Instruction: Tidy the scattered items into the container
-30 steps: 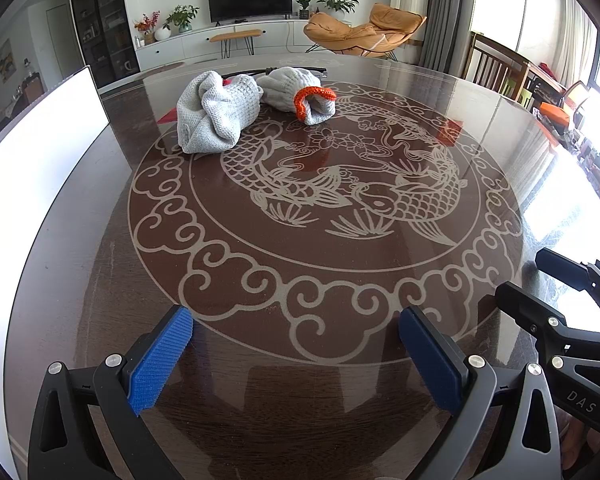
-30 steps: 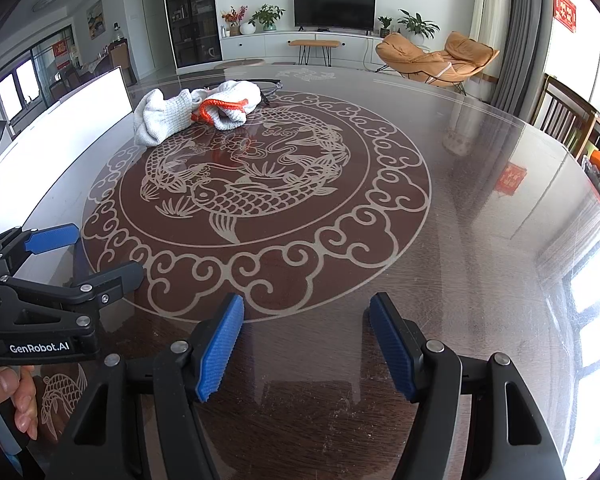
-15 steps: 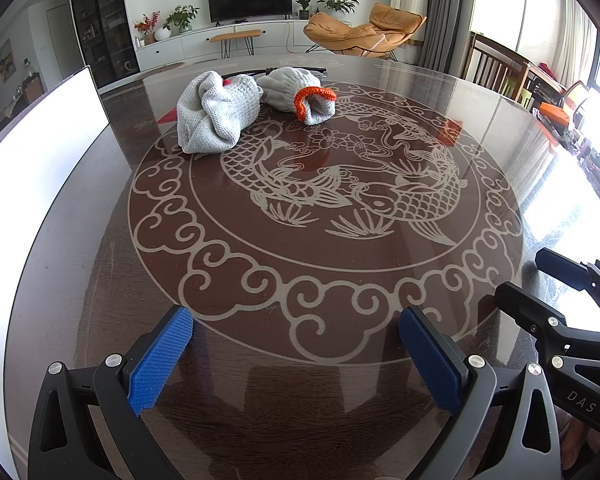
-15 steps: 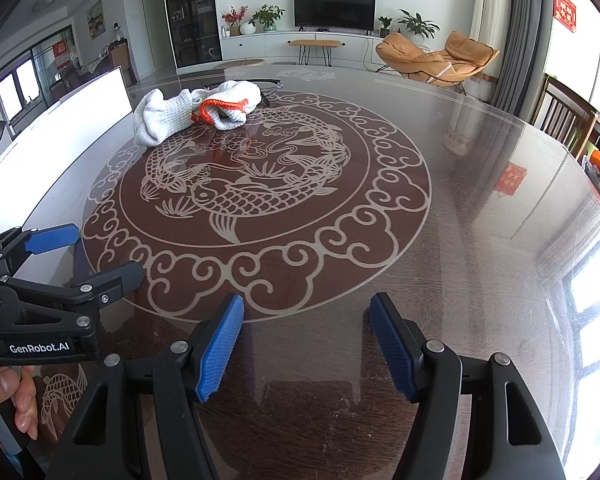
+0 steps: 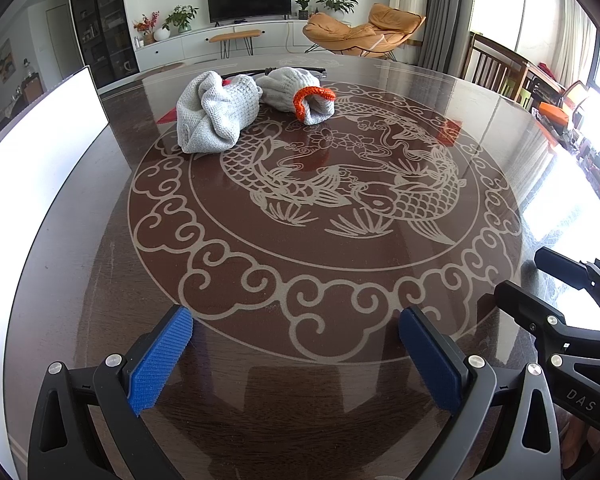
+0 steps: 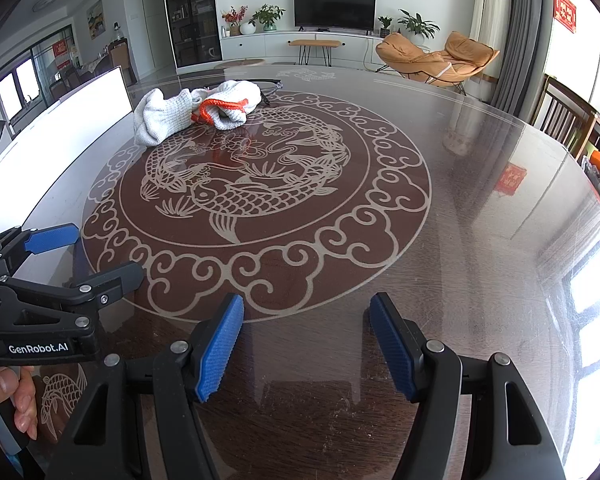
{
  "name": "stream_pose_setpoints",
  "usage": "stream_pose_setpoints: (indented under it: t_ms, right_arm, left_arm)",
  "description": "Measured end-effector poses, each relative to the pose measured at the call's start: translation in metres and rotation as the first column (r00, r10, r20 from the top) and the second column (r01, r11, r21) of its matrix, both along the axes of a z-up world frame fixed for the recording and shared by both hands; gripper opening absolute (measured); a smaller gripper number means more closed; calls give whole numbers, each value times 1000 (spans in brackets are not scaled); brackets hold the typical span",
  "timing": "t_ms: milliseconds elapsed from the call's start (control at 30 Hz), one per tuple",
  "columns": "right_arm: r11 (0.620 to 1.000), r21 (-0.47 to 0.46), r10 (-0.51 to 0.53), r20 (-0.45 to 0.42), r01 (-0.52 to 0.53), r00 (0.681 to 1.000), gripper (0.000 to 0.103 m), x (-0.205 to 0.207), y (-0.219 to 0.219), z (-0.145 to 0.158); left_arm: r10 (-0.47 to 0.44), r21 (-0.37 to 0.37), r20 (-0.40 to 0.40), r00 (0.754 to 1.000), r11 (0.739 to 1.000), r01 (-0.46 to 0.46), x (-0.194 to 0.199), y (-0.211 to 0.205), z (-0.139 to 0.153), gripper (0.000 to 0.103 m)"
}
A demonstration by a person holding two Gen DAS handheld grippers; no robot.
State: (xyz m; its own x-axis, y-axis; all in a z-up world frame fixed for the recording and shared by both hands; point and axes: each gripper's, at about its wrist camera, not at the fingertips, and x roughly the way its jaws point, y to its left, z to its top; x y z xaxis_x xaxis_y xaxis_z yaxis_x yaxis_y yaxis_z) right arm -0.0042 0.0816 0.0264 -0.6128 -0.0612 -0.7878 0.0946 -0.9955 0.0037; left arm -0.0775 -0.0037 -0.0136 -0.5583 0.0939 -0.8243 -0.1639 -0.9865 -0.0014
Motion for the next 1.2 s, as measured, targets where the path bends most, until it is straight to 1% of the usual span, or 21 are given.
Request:
stream_pose_setpoints:
  t_ms: [200,300,367,433,467,500,533,567,600,700,767,800,867,933,1033,1067,1100,1133,1167,1200]
  right_arm:
    - [1000,0,-1,0,1,1000,67,0,0,0]
    - [1000,0,-1,0,1,1000,67,0,0,0]
    - [1000,0,-1,0,1,1000,67,0,0,0]
    - [1000,-4,13,-2,-13,1000,67,-1,-1,1]
    - [999,-38,28,-1,-28,1000,67,-6,-2,2]
    - [994,-94,49,-1,-49,999,67,-14,-4,6]
    - [989,-134,58,-1,-58,998,67,-26,-8,12]
    - [987,-147,58,-6,-58,998,67,-42,-16,21]
    - [986,-151,67,-25,-70,997,67,-59,-28,33]
    - [975,-168,127,-125,-147,984,67,-117,-70,74]
    - [963,-178,176,-153,-202,973,67,-161,-101,88]
    - [955,-185,210,-139,-234,968,67,-186,-119,90]
    - [952,-138,265,-79,-274,961,67,-227,-153,82]
    - [945,-55,322,-5,-322,947,67,-256,-184,66]
    - [917,137,367,70,-374,927,66,-277,-211,33]
    - [911,154,372,95,-383,923,66,-281,-210,22]
    - [912,128,374,129,-389,918,66,-283,-203,11]
    - [920,69,372,156,-385,915,66,-284,-192,3]
    - [929,13,362,166,-369,917,66,-281,-178,-2]
    - [935,2,351,149,-355,925,66,-272,-165,-2]
  left_arm:
    - [-9,-3,4,1000,1000,9,3,-1,1,103]
    - [-25,-7,10,1000,1000,25,6,-11,2,103]
    - [3,-9,21,1000,1000,-3,5,-25,3,103]
    - [37,-4,13,999,999,-37,7,-41,3,103]
    - [51,4,5,999,999,-51,8,-48,2,103]
    - [62,18,1,998,998,-62,8,-50,3,103]
    - [69,15,2,998,998,-69,7,-50,3,103]
    - [66,-8,5,998,998,-66,5,-46,2,103]
    - [58,-5,5,998,998,-58,4,-44,2,103]
    - [53,-2,4,999,999,-53,2,-45,2,103]
    - [53,-1,4,999,999,-53,1,-45,2,103]
    - [53,-1,4,999,999,-53,1,-45,1,103]
    - [53,0,4,999,999,-53,0,-46,1,103]
    - [54,0,3,999,999,-54,1,-47,1,103]
    - [53,0,4,999,999,-53,0,-47,1,103]
    - [54,0,4,999,999,-54,0,-47,1,103]
    - [53,0,5,999,999,-53,-1,-47,1,103]
    - [53,0,5,999,999,-53,-1,-47,1,103]
    - [53,0,5,999,999,-53,-1,-47,1,103]
    - [53,0,5,999,999,-53,-1,-47,1,103]
